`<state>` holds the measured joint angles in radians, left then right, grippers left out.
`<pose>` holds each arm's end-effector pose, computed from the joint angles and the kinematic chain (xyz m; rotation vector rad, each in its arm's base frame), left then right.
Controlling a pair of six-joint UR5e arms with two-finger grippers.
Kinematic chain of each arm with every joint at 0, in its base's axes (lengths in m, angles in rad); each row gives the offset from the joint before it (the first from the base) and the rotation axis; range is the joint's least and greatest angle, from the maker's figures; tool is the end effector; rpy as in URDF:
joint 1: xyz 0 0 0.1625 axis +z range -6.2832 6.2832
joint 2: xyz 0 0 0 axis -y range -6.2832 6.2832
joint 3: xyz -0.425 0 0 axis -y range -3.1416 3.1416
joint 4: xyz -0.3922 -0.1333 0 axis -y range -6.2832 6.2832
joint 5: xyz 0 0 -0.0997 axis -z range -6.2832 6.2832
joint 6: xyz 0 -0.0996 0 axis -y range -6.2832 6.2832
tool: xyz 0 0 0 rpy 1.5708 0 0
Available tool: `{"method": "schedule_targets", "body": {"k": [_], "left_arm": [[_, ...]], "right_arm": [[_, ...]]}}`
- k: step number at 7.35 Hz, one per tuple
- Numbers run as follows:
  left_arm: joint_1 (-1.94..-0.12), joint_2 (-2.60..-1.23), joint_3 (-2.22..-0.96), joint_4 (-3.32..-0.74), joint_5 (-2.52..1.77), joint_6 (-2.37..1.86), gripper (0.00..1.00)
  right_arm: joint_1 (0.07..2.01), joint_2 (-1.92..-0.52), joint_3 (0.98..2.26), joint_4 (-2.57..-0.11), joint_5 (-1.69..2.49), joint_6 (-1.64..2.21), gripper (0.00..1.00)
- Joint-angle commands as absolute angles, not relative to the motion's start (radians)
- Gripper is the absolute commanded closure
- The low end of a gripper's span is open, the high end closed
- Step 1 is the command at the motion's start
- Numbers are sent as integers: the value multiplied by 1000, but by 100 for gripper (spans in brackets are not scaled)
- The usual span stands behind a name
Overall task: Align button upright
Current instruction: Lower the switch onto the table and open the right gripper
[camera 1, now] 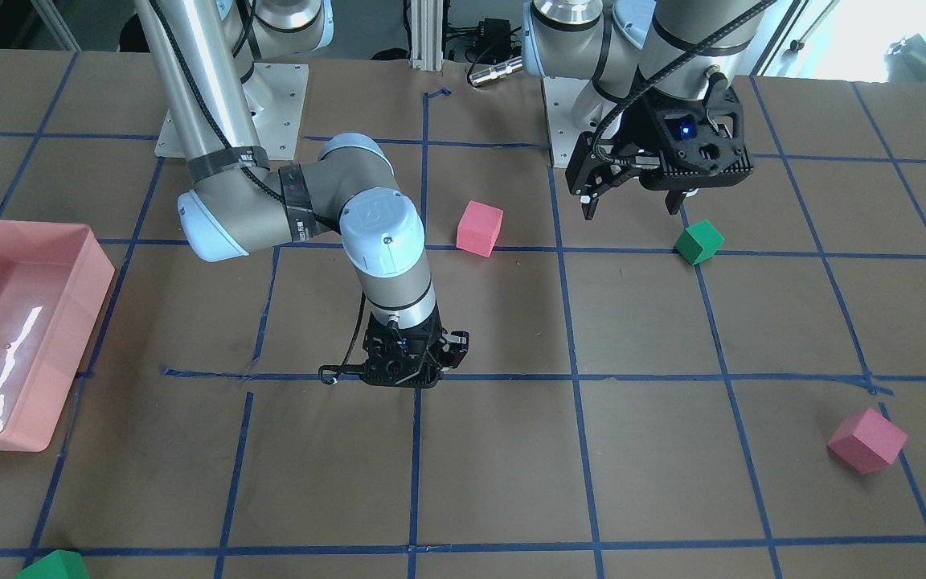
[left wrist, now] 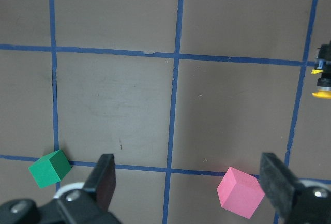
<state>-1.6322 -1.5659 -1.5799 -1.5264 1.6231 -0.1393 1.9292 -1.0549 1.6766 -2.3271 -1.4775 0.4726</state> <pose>-0.1581 -0.4849 0.4905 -0.1221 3.0904 -0.0700 0.3582 -0.5499 0.2189 0.1617 2.9950 -0.1285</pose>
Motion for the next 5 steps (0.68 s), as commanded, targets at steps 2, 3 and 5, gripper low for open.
{"method": "schedule_targets", "body": {"k": [2, 3, 5], "left_arm": [[-1632, -1571, -1580, -1497, 1624, -140, 0], [-1632, -1571, -1580, -1496, 1624, -140, 0], [-1632, -1572, -1580, -1494, 1626, -137, 0]], "right_arm": [[1934, -1042, 1727, -2387, -1482, 479, 100], [1934, -1042, 1729, -2387, -1467, 517, 100], [1934, -1042, 1730, -2385, -1466, 523, 100]]}}
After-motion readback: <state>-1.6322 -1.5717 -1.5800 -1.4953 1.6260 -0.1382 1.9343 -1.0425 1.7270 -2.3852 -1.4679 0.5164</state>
